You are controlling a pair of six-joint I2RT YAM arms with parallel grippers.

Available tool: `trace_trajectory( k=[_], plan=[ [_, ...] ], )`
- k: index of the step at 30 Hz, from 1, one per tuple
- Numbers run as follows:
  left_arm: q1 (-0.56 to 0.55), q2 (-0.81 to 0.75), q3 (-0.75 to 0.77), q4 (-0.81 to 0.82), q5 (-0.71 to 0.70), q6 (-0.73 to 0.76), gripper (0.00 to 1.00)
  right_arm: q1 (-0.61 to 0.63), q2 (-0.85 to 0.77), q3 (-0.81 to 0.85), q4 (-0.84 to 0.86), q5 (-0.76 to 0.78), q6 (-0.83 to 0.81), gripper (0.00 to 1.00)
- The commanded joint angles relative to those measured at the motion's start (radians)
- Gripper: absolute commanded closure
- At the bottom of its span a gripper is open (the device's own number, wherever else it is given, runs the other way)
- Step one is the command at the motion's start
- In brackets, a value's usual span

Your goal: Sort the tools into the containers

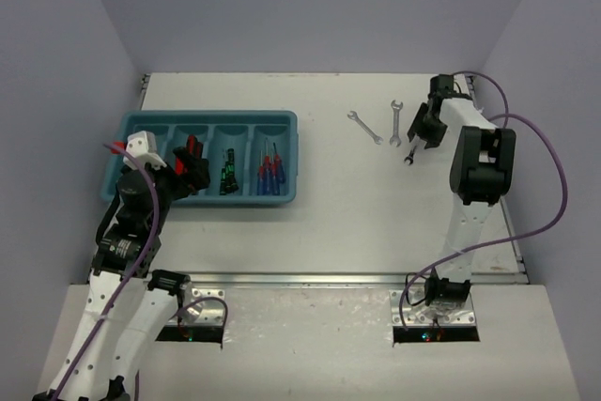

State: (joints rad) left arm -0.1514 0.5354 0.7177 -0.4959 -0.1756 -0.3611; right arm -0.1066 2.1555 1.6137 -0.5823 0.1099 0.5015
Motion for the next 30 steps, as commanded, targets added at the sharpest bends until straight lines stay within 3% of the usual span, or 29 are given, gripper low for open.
trace_trajectory(
  k=[1, 12, 16, 22, 25, 30],
  plan=[
    [-0.017, -0.008, -0.003, 0.059, 0.036, 0.021, 0.00, -0.005, 0.066, 0.077, -0.102, -0.016, -0.032, 0.52],
    [-0.030, -0.011, -0.006, 0.062, 0.045, 0.025, 0.00, -0.007, 0.181, 0.117, -0.144, 0.002, -0.056, 0.75],
    [-0.030, -0.006, -0.006, 0.062, 0.048, 0.027, 0.00, -0.005, 0.221, 0.160, -0.179, 0.049, -0.071, 0.78],
    [-0.030, -0.005, -0.007, 0.063, 0.053, 0.027, 0.00, -0.005, 0.265, 0.204, -0.221, -0.007, -0.087, 0.90],
    [-0.030, -0.005, -0.008, 0.063, 0.057, 0.028, 0.00, 0.001, 0.264, 0.197, -0.227, 0.003, -0.098, 0.99],
    [-0.030, -0.003, -0.008, 0.066, 0.068, 0.030, 0.00, 0.048, 0.147, 0.073, -0.195, 0.065, -0.110, 1.00]
  ],
)
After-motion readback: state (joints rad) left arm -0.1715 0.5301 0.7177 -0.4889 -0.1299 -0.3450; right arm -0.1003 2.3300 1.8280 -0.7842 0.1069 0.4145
